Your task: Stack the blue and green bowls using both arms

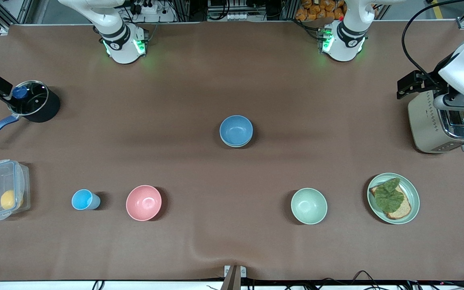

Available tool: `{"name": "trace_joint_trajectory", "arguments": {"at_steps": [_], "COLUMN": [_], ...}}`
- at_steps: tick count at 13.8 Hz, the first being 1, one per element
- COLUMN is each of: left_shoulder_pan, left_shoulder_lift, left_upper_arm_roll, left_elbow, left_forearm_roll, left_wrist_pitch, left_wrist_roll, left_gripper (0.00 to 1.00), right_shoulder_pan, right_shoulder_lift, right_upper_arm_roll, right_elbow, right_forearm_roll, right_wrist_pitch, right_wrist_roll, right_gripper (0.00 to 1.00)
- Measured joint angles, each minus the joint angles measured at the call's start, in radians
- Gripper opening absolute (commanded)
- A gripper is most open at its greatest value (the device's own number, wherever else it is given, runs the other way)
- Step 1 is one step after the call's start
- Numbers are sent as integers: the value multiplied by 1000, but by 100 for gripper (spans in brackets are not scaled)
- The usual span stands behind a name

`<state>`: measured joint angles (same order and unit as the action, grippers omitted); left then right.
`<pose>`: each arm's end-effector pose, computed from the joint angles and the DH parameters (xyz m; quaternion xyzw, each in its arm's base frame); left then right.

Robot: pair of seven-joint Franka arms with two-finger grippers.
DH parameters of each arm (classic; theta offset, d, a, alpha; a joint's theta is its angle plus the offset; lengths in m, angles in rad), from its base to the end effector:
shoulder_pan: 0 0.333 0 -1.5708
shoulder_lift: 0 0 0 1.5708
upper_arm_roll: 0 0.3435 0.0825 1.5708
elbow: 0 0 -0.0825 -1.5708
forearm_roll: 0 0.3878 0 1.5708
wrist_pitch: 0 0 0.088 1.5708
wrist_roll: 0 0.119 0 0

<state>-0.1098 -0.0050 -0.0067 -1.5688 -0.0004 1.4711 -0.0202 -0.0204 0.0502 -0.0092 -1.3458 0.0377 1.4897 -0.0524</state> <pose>0.5409 -0.0634 0.6355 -0.9978 0.0481 0.0462 0.0030 0.5658 -0.0118 0.7105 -0.9986 -0.0138 -0.0475 0.0165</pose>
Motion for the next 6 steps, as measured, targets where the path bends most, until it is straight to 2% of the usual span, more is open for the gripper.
{"name": "trace_joint_trajectory", "arguments": {"at_steps": [6], "left_shoulder_pan": [-4], "left_shoulder_lift": [0], "left_upper_arm_roll": [-4], "left_elbow": [0], "left_forearm_roll": [0], "left_wrist_pitch": [-1], "left_wrist_roll": [0], "left_gripper": [100], "right_shoulder_pan": [0], "right_shoulder_lift": [-2], "right_upper_arm_roll": [6], "right_elbow": [0], "right_forearm_roll": [2], "right_wrist_pitch": [-18], "right_wrist_roll": [0], "right_gripper": [100]}}
